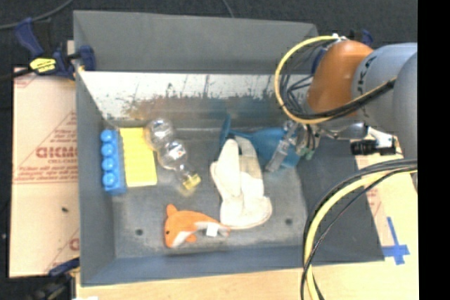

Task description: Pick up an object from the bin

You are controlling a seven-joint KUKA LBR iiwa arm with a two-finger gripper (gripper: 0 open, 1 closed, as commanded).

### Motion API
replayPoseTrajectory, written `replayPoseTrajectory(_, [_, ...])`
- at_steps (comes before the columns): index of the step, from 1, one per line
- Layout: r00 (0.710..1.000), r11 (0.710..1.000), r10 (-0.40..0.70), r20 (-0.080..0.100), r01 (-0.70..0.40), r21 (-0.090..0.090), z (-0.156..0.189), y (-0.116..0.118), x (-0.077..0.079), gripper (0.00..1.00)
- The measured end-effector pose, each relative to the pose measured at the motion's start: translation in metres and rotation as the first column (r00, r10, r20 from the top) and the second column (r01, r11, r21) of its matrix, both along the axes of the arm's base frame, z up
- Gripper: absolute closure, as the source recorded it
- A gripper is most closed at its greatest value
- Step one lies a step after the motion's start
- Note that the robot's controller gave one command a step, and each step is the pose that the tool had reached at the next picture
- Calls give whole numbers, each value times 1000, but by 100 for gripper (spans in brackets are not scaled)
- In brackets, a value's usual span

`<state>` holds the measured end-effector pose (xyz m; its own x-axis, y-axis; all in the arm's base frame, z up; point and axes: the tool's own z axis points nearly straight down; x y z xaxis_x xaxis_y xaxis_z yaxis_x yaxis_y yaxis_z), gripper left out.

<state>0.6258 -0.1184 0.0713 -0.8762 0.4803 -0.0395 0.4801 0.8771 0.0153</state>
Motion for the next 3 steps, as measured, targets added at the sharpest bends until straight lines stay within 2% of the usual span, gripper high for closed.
replayPoseTrajectory(1, [1000, 1000, 0, -2, 0, 0, 4, 0, -1, 100])
replayPoseTrajectory(2, [1000, 1000, 0, -4, 0, 1, 23, 0, -2, 100])
replayPoseTrajectory(3, [1000, 1000, 1, 3, -1, 0, 40, -1, 0, 100])
